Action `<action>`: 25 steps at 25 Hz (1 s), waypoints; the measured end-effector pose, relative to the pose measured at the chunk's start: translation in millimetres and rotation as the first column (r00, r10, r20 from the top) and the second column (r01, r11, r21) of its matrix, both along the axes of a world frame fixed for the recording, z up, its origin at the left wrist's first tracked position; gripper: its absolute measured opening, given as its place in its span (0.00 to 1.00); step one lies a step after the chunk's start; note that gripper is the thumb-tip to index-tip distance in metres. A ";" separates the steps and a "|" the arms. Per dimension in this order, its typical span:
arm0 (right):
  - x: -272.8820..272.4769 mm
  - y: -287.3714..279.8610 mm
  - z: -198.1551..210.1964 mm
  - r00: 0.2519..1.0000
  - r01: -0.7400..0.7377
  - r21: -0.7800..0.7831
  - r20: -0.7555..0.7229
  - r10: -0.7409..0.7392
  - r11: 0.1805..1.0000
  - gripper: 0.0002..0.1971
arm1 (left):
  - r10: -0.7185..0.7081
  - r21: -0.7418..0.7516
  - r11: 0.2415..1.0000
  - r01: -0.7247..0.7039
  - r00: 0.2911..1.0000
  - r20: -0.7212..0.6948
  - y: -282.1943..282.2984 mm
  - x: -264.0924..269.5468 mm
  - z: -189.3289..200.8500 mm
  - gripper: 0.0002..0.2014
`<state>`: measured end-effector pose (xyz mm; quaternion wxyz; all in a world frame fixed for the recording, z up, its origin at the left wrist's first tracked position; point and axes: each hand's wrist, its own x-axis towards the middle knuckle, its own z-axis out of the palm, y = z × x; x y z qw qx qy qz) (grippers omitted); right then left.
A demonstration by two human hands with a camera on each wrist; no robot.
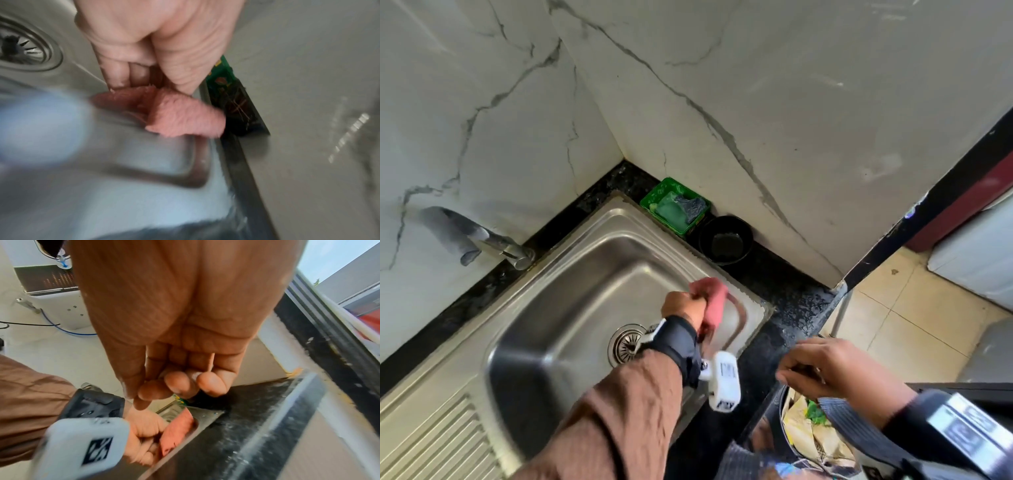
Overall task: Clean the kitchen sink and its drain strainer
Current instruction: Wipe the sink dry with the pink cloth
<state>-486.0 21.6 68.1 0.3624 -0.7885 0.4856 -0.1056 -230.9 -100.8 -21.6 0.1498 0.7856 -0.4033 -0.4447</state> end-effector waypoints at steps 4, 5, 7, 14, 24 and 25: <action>31.8 -24.6 15.3 0.999 -0.054 -0.048 0.001 0.054 0.997 0.04 | -0.433 0.035 0.897 0.440 0.860 0.270 32.8 4.9 26.1 0.16; 40.4 -33.0 16.8 0.999 -0.027 -0.100 0.014 0.029 0.995 0.03 | -0.481 0.032 0.864 0.502 0.807 0.342 37.5 9.8 36.9 0.14; 57.0 -49.3 10.5 0.997 0.068 -0.179 0.052 -0.060 0.981 0.12 | -0.511 -0.021 0.817 0.577 0.740 0.438 45.2 19.8 61.7 0.08; 104.4 -71.9 -1.5 0.991 -0.122 -0.090 0.037 0.126 0.988 0.23 | -0.373 -0.439 0.828 0.348 0.927 0.032 89.4 54.8 113.9 0.08; 157.7 -63.6 17.1 0.898 -0.402 -0.087 -0.230 0.374 0.912 0.03 | -0.413 0.272 0.910 0.311 0.660 0.627 162.8 238.2 77.0 0.60; 169.3 -53.4 12.1 0.834 -0.462 0.015 -0.333 0.441 0.887 0.04 | -0.479 0.398 0.875 0.277 0.616 0.625 169.3 253.1 79.9 0.68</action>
